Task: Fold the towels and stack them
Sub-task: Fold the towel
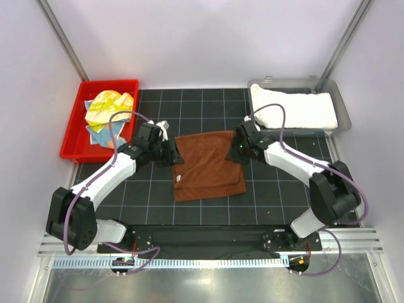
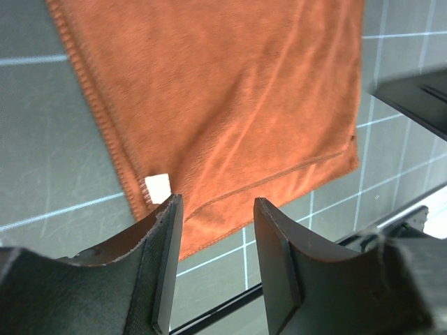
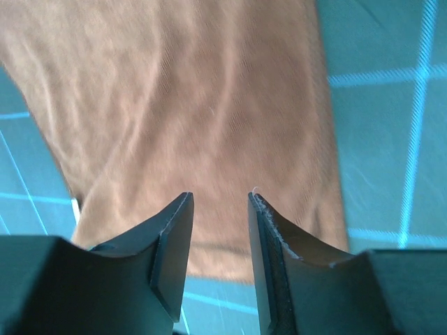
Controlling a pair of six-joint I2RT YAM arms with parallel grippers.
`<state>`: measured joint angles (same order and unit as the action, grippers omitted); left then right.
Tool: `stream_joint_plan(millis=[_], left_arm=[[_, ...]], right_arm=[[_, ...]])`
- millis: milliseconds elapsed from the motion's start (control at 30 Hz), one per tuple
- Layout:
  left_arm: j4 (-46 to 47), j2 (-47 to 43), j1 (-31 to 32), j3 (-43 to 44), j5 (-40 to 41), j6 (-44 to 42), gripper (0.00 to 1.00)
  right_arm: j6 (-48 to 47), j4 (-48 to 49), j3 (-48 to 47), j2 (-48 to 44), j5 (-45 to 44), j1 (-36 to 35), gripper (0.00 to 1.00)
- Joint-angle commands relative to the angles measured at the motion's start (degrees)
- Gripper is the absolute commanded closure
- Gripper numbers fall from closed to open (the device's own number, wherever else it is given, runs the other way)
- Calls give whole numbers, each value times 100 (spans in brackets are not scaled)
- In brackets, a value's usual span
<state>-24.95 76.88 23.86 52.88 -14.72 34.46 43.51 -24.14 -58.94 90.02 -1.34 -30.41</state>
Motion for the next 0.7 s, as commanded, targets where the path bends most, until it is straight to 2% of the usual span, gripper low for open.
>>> stream_joint_plan(millis=[0, 133, 200, 300, 333, 500, 667], left_arm=[[96, -253, -13, -216, 268, 114, 50], [34, -349, 14, -584, 189, 131, 48], [8, -524, 66, -726, 372, 166, 49], [-177, -884, 207, -963, 892, 315, 47], [-151, -972, 216, -1034, 883, 394, 45], [236, -1298, 233, -1455, 419, 877, 44], [526, -1386, 234, -1711, 295, 1256, 43]], right_arm=[[193, -389, 496, -642, -24, 35, 57], [728, -522, 936, -1108, -33, 88, 62], [1105, -591, 1103, -1249, 20, 141, 65], [1501, -723, 1200, -1337, -41, 132, 66], [1581, -741, 1226, -1373, -120, 132, 66], [1924, -838, 1288, -1215, -297, 141, 64], [2232, -838, 1367, -1092, -375, 132, 64]])
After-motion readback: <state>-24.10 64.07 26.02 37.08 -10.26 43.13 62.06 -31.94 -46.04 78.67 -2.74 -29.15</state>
